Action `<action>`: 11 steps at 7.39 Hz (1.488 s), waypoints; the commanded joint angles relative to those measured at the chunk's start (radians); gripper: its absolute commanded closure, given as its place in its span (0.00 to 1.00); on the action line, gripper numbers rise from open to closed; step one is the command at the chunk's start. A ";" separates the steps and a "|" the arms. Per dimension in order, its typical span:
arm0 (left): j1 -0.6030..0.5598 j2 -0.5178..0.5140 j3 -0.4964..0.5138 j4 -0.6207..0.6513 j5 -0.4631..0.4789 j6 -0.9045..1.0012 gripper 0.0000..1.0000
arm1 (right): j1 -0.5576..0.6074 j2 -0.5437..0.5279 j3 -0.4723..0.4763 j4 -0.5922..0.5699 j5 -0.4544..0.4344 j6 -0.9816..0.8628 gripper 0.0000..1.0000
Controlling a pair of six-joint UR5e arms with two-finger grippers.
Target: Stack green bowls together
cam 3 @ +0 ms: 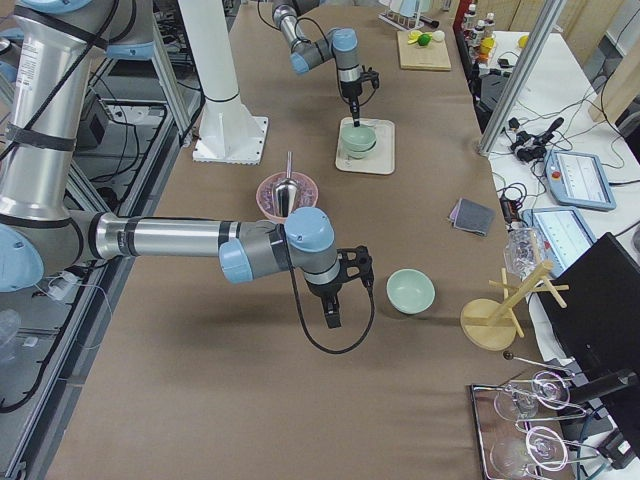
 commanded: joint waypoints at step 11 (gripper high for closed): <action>-0.001 0.000 0.029 -0.004 0.039 0.002 1.00 | 0.000 0.002 0.000 0.000 -0.003 0.000 0.00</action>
